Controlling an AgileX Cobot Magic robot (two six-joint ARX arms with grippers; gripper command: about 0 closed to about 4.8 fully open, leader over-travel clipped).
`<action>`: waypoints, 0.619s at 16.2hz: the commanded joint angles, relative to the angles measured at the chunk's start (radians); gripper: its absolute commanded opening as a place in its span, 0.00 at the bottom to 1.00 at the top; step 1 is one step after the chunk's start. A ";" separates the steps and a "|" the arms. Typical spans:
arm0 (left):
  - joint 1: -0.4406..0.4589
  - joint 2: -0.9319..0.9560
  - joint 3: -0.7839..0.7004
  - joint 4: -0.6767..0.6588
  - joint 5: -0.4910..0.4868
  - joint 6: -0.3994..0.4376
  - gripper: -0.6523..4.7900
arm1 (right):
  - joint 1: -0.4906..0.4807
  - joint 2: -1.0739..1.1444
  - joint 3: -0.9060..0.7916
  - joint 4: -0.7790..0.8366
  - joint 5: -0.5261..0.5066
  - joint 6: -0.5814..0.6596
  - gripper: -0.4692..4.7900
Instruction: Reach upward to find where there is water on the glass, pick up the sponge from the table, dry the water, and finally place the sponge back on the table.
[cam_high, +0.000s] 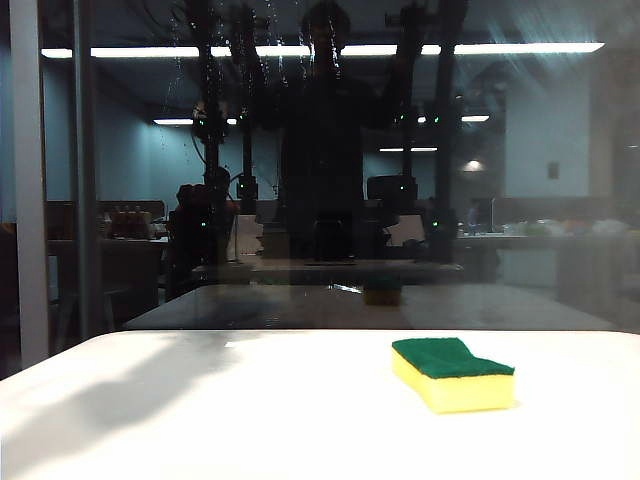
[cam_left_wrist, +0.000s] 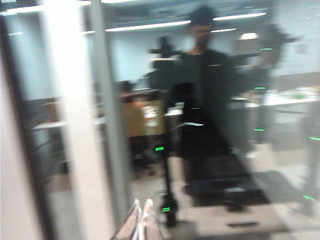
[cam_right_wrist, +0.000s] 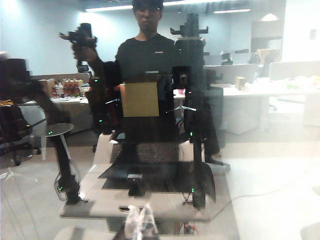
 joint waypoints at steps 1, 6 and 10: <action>0.000 -0.005 0.004 -0.075 0.186 -0.036 0.11 | -0.001 -0.010 0.004 0.017 0.005 -0.003 0.08; -0.087 -0.005 -0.059 -0.279 0.332 -0.045 0.41 | -0.001 -0.009 0.003 0.016 0.002 -0.003 0.08; -0.208 -0.002 -0.173 -0.323 0.322 -0.046 0.55 | -0.001 -0.014 0.003 -0.007 0.002 -0.003 0.08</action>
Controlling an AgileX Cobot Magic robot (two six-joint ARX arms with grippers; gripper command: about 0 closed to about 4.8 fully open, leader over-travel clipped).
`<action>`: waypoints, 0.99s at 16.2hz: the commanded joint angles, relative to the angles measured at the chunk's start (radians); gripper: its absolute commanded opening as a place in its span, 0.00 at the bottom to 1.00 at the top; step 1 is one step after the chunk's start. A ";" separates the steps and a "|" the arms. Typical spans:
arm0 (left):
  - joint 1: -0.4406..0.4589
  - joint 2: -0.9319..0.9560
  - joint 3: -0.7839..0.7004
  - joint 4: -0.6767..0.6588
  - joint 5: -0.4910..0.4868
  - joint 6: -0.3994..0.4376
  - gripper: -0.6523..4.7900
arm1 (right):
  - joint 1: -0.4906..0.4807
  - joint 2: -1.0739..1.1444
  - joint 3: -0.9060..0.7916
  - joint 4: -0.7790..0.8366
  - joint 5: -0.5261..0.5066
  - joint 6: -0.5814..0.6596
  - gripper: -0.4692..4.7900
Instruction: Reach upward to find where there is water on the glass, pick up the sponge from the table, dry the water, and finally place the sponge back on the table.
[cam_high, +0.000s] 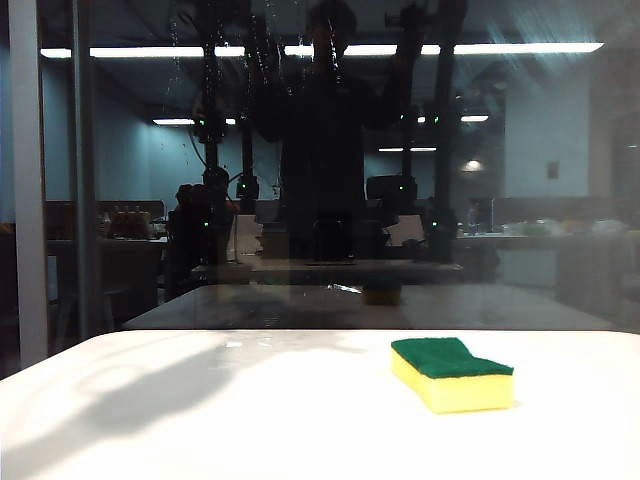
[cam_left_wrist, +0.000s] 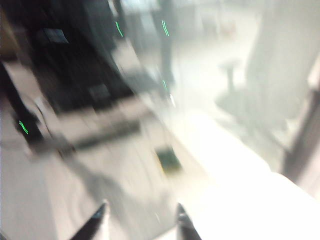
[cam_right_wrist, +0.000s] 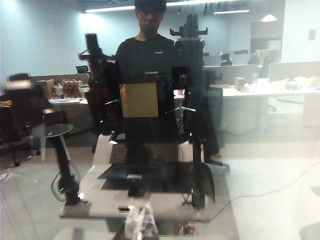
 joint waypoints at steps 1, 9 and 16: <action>-0.067 -0.005 -0.082 -0.004 0.001 -0.016 0.70 | 0.000 -0.012 0.003 -0.012 0.002 -0.003 0.08; -0.119 -0.009 -0.432 -0.008 0.195 -0.189 0.89 | 0.000 -0.031 0.003 -0.024 0.002 -0.003 0.08; -0.177 -0.067 -0.737 0.290 0.249 -0.308 0.89 | 0.000 -0.043 0.003 -0.043 0.003 -0.003 0.08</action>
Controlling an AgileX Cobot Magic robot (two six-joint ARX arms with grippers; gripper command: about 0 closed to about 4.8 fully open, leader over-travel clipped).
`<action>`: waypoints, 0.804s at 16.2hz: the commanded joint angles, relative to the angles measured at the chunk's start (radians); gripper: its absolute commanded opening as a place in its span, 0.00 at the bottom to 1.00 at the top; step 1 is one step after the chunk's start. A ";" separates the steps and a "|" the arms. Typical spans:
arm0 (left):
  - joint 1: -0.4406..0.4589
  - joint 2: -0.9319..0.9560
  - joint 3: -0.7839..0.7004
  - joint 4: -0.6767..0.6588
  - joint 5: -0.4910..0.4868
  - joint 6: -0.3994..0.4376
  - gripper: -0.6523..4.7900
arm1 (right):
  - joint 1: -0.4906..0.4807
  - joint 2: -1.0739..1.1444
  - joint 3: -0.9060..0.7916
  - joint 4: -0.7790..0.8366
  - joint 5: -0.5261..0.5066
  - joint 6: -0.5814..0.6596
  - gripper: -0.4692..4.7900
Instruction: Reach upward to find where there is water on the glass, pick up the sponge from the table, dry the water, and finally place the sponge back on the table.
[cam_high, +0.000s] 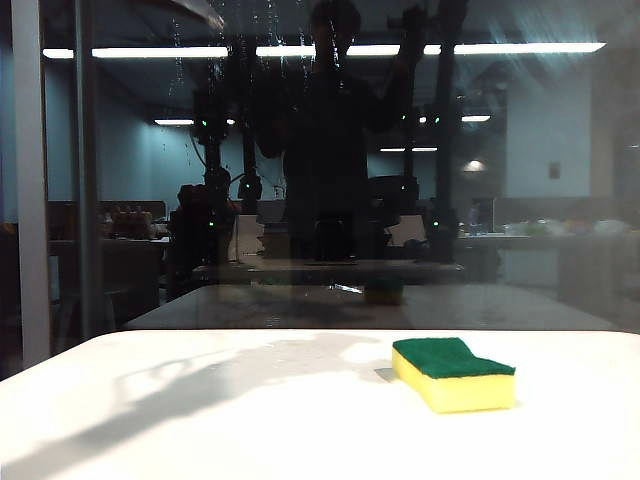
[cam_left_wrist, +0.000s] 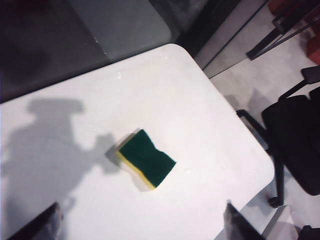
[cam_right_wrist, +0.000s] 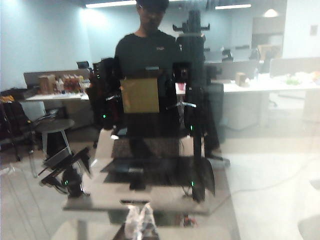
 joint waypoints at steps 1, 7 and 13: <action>-0.039 -0.035 -0.110 0.162 0.007 -0.079 0.89 | 0.000 -0.012 0.003 0.010 0.003 -0.003 0.08; -0.097 -0.037 -0.378 0.422 0.004 -0.204 0.89 | 0.000 -0.016 0.003 -0.007 0.004 -0.003 0.08; -0.158 0.065 -0.602 0.655 -0.034 -0.321 0.89 | 0.000 -0.017 0.002 -0.008 0.005 -0.003 0.08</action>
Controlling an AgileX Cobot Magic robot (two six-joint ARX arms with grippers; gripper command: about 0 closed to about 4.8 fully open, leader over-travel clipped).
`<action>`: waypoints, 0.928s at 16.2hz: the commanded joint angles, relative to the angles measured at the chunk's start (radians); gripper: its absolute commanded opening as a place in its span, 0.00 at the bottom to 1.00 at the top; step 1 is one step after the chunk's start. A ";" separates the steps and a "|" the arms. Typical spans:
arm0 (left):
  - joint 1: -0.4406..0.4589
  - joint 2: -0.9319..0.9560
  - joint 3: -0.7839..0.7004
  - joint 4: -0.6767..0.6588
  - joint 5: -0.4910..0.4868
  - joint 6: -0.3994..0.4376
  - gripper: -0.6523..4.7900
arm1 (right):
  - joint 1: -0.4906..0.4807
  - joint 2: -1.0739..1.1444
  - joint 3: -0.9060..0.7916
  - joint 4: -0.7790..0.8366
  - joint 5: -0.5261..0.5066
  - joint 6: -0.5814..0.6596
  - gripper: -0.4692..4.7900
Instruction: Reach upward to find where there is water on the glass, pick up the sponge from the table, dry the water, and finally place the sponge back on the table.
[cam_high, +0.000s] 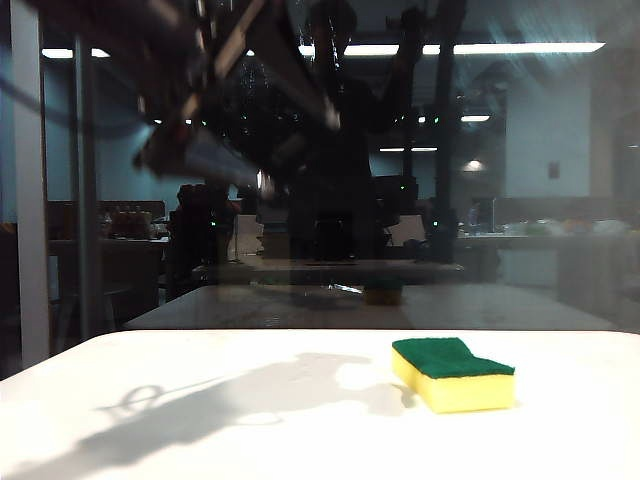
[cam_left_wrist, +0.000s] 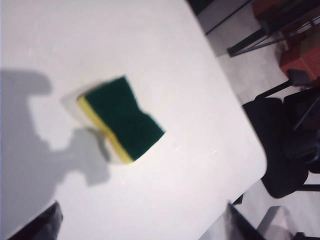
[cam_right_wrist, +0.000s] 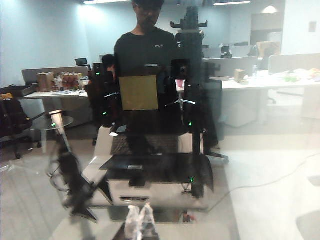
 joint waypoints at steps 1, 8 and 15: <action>-0.031 0.100 -0.010 0.073 -0.009 -0.019 0.89 | 0.000 -0.006 0.002 0.012 0.003 -0.003 0.08; -0.063 0.389 -0.007 0.321 0.089 -0.192 0.89 | 0.000 -0.006 0.002 0.010 0.004 -0.003 0.08; -0.067 0.488 0.129 0.270 0.075 -0.211 0.93 | 0.000 -0.004 0.002 0.010 0.004 -0.003 0.08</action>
